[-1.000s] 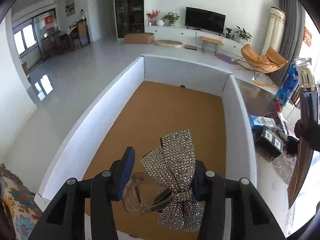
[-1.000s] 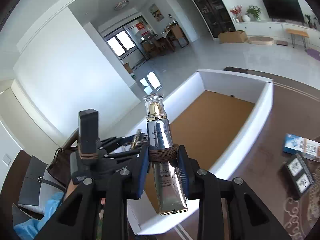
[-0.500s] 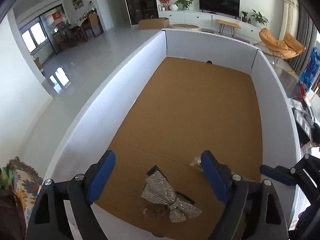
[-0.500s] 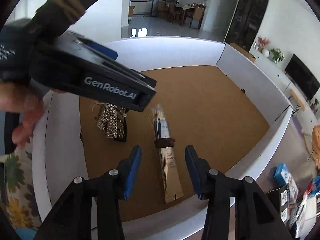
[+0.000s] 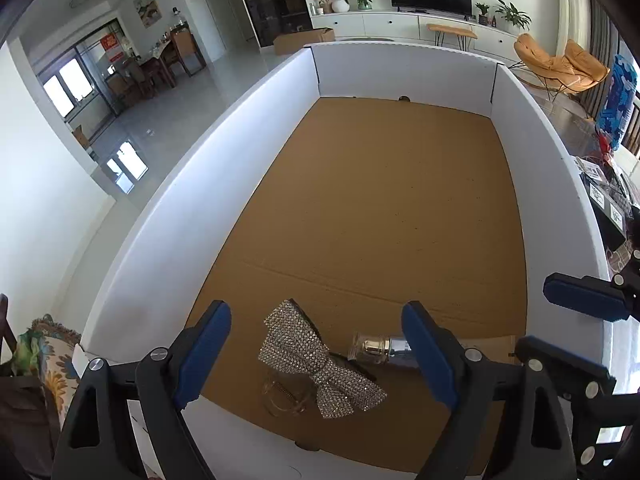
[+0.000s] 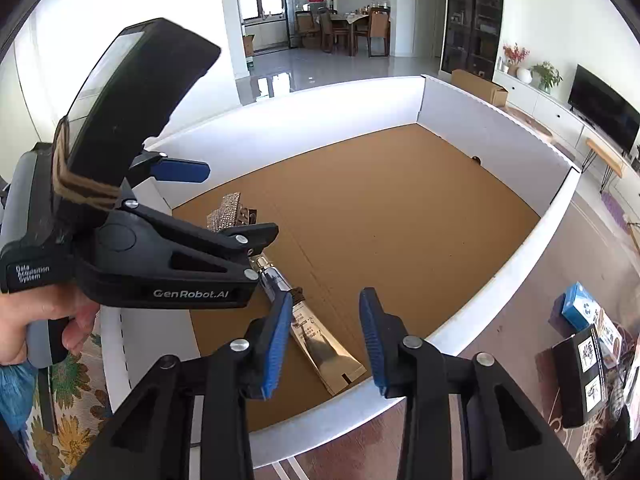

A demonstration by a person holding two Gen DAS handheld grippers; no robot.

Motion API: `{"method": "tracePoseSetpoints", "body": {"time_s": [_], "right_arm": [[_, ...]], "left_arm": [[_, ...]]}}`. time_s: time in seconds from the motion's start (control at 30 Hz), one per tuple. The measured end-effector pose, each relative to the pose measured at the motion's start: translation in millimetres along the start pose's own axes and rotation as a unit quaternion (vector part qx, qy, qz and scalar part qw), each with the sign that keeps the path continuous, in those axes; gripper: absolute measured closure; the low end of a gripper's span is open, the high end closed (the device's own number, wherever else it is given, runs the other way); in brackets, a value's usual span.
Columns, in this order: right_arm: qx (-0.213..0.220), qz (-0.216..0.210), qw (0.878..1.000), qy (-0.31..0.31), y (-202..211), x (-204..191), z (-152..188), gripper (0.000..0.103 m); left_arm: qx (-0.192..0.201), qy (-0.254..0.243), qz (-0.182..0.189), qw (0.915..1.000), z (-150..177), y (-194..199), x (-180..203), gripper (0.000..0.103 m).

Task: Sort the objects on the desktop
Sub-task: 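Open the left tool to drop the bow clip while right tool drops the tube in the box, then move both open tools back over the table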

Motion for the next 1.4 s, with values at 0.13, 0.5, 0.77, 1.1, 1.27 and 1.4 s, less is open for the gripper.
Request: {"method": "tracePoseSetpoints", "body": {"time_s": [0.13, 0.5, 0.77, 1.1, 1.27, 1.4], "right_arm": [[0.01, 0.003, 1.0, -0.008, 7.3, 5.1, 4.6, 0.072], [0.153, 0.03, 0.987, -0.03, 104.7, 36.3, 9.9, 0.0], [0.166, 0.131, 0.976, -0.05, 197.4, 92.0, 127.8, 0.0], [0.075, 0.254, 0.933, -0.243, 271.3, 229.3, 344.8, 0.0], [0.07, 0.282, 0.909, -0.299, 299.9, 258.4, 397.5, 0.0], [0.059, 0.281, 0.905, -0.313, 305.8, 264.6, 408.6, 0.0]], "left_arm": [[0.008, -0.013, -0.002, 0.9999, -2.7, 2.0, 9.1, 0.016], [0.038, 0.122, 0.068, 0.9895, -4.6, 17.1, -27.1, 0.0], [0.099, 0.143, 0.05, 0.9835, -23.4, 76.7, -22.8, 0.0], [0.2, 0.054, 0.143, 0.9679, -51.1, 208.8, 105.1, 0.0], [0.197, 0.017, 0.206, 0.9583, -47.5, 248.9, 178.5, 0.0], [0.175, -0.019, 0.23, 0.9573, -27.9, 252.5, 240.6, 0.0]]}}
Point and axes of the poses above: each gripper's, at about its wrist camera, not at the fingertips, and y roughly against the way its jaws point, x to its right, z to its underside, the point moved 9 cm from there along -y, roughly the way its jaws point, and after that the axes turned 12 degrees about -z, right-handed, at the moved point
